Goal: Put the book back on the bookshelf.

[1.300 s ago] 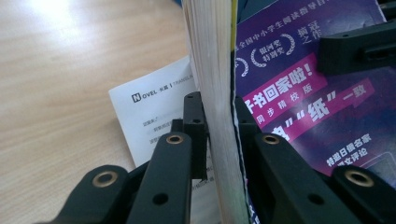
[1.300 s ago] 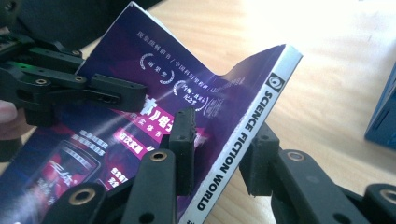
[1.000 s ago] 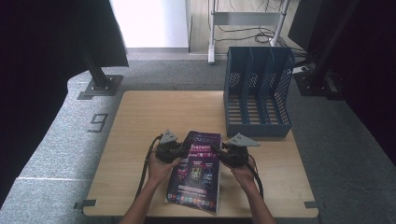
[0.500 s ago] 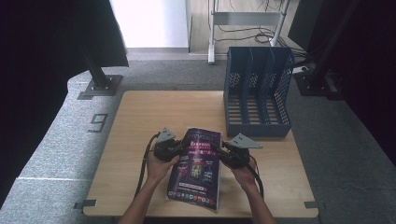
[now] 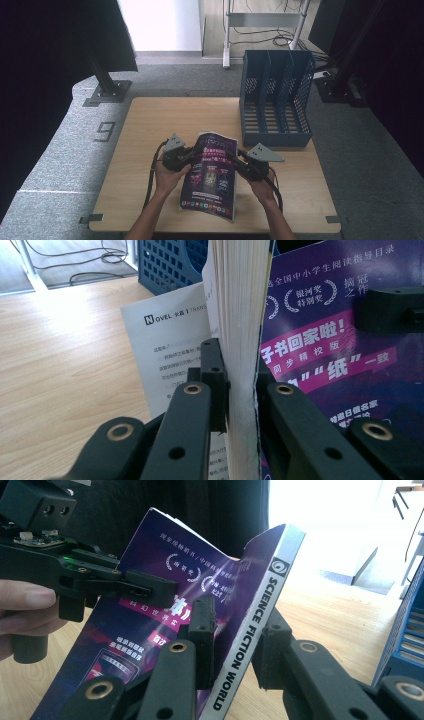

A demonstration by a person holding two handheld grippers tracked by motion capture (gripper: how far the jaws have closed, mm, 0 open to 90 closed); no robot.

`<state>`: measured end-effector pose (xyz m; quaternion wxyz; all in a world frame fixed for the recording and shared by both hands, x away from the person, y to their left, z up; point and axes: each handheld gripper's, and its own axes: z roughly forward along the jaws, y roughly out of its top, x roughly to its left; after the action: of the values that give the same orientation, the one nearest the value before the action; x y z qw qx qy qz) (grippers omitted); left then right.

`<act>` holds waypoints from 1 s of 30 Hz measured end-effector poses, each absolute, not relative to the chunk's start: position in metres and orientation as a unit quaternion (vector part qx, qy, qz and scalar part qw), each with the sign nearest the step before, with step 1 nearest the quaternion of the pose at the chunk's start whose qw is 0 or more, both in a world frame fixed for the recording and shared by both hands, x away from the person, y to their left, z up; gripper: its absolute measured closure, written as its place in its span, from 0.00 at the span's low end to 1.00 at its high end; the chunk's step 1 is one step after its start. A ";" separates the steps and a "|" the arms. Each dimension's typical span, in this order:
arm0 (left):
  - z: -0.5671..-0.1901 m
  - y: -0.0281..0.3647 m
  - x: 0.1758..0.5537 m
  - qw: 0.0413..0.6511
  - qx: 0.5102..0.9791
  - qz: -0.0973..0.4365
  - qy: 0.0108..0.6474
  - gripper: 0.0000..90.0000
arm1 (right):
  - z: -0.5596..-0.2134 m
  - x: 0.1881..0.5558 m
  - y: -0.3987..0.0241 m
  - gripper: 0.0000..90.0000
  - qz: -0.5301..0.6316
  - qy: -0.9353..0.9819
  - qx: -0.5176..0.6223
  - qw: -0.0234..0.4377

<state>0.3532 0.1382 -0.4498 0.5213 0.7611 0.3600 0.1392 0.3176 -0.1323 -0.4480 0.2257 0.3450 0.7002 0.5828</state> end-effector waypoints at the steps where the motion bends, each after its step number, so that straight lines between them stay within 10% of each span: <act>1: -0.450 0.138 0.353 0.521 0.761 0.139 0.360 0.94 | -0.448 0.318 -0.133 0.81 0.584 0.700 0.345 0.224; 30: -0.418 0.146 0.348 0.542 0.747 0.173 0.343 0.94 | -0.419 0.317 -0.132 0.88 0.610 0.688 0.309 0.243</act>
<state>0.3481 0.1460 -0.4176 0.5424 0.7471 0.3435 0.1726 0.3168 -0.1320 -0.4190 0.2427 0.3090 0.6880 0.6101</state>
